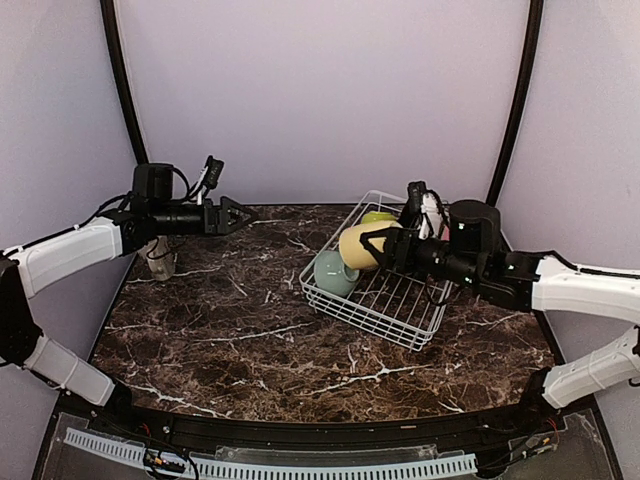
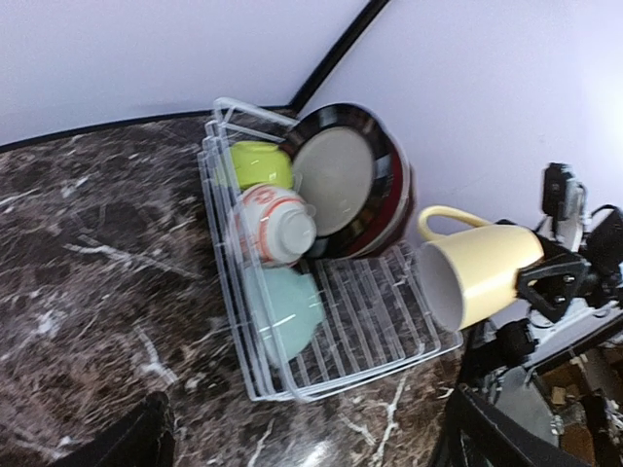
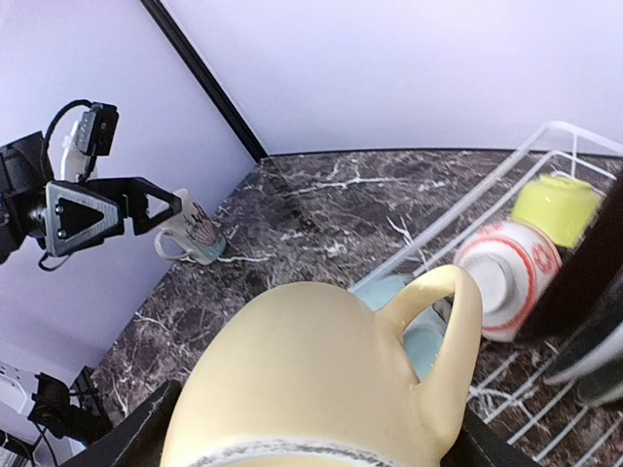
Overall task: Unload the mixed dishes from the dish rack
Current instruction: Pass from the right arm to the left
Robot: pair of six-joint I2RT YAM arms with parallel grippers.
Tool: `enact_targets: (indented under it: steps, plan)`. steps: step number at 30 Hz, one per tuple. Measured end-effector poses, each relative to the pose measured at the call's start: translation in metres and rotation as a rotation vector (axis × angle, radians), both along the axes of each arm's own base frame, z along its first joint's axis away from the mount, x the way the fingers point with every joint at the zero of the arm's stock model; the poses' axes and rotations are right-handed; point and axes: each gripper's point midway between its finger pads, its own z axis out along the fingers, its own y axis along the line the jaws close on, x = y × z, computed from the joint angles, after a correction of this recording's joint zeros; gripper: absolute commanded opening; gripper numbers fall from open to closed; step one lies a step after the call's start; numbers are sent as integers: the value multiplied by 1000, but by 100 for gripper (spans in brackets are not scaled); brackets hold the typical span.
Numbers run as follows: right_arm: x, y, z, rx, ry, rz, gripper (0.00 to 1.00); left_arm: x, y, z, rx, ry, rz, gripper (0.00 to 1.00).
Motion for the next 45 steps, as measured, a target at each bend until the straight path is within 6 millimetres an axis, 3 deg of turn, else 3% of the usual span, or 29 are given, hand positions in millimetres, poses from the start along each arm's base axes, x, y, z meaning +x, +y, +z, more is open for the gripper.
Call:
enact_targets:
  steps: [4,10,20,22,25,28,34,38,40,45]
  plan:
    - [13,36,23,71,-52,78,0,-15,-18,25,-195,-29,-122,98]
    - [23,85,47,162,-100,209,0,-32,-35,43,-385,2,-266,97]
    - [29,128,60,266,-120,321,0,-49,-59,48,-530,107,-423,83]
    - [31,133,56,276,-107,330,0,-52,-62,50,-549,128,-444,78]
    - [34,140,47,282,-85,343,0,-54,-66,48,-569,186,-458,58]
    - [33,146,39,294,-59,363,0,-53,-68,42,-579,241,-459,48]
    - [30,154,32,337,-9,403,0,-49,-71,29,-589,357,-453,18]
    - [33,153,29,369,45,408,10,-50,-72,35,-595,362,-478,2]
    - [28,152,33,405,66,439,18,-53,-72,44,-599,327,-505,1]
    - [29,148,32,433,76,440,71,-53,-71,49,-599,324,-515,1]
